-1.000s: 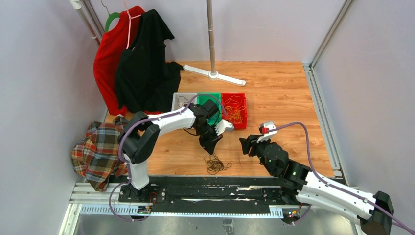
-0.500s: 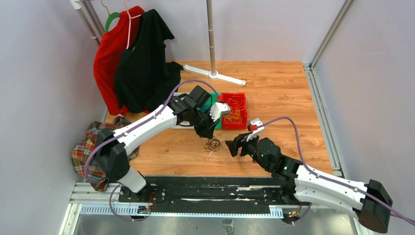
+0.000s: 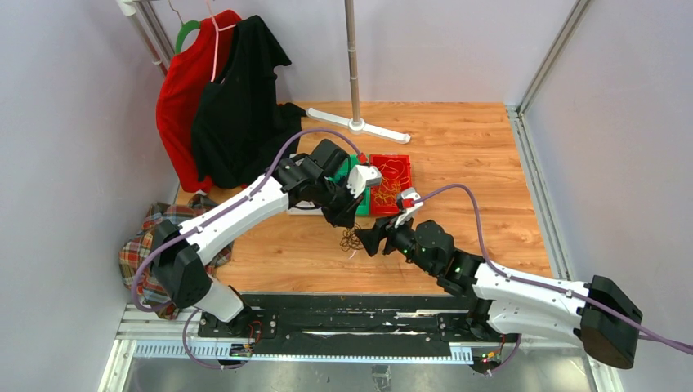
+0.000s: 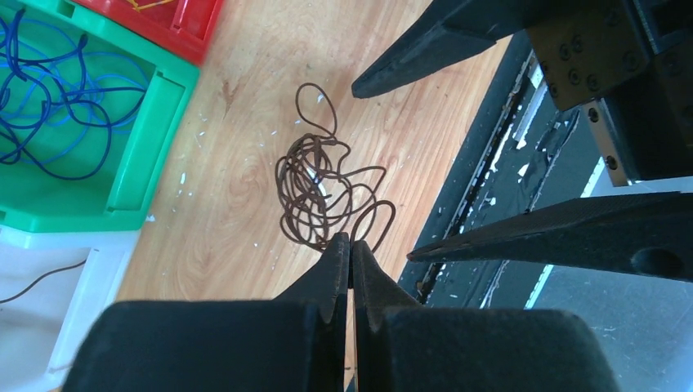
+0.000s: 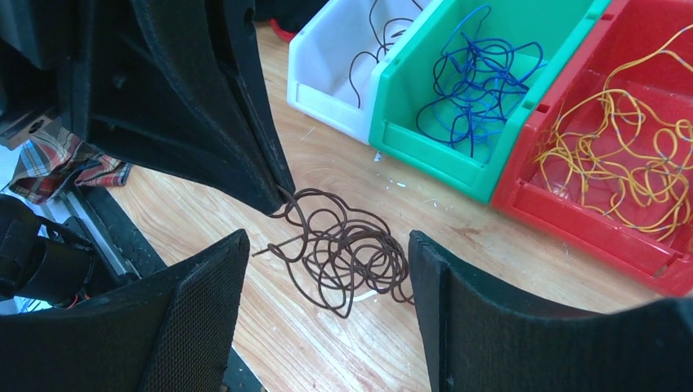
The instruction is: Untangle the cables
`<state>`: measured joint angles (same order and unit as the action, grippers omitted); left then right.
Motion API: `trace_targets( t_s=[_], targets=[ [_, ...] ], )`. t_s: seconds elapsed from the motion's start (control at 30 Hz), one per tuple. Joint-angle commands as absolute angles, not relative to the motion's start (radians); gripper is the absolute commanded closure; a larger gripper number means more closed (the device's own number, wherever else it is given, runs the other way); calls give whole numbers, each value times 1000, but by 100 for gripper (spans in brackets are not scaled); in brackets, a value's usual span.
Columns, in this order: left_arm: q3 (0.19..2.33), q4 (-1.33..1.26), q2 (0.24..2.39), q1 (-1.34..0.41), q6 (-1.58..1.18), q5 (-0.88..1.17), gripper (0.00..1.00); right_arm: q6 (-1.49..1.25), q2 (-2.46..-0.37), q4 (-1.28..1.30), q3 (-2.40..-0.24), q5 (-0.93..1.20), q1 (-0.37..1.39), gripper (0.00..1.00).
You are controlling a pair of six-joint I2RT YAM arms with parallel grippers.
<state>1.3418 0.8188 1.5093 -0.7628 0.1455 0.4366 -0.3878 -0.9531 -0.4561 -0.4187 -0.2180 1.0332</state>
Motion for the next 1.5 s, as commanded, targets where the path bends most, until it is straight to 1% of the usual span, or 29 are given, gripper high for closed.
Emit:
trace_targets(
  t_s=[0.0,0.17,0.4,0.63,0.83,1.03,1.17,1.23,1.47],
  targets=[
    [1367,837,1460,-768,132,462,99,-413,-981,-502,-463,-253,1045,30],
    [1375,851,1450,-768,138,495,99,-410,-1011,-500,-467,-300,1045,33],
    [1408,910,1463,-767,167,694,99,-413,-1041,-506,-480,-338,1045,35],
    [1447,961,1468,-768,207,801,99,-412,-1060,-508,-492,-365,1045,39],
    [1501,1027,1478,-768,243,862,99,-407,-1076,-537,-495,-343,1045,44],
    [1635,1079,1505,-768,255,895,99,-430,-1124,-602,-475,-279,1048,46],
    [1709,1092,1515,-767,254,903,99,-445,-1135,-612,-458,-281,1052,57],
    [1765,1110,1525,-767,262,898,99,-459,-1135,-618,-434,-288,1052,61],
    [1956,1166,1533,-761,261,865,99,-499,-1138,-636,-330,-358,1052,65]
  ],
)
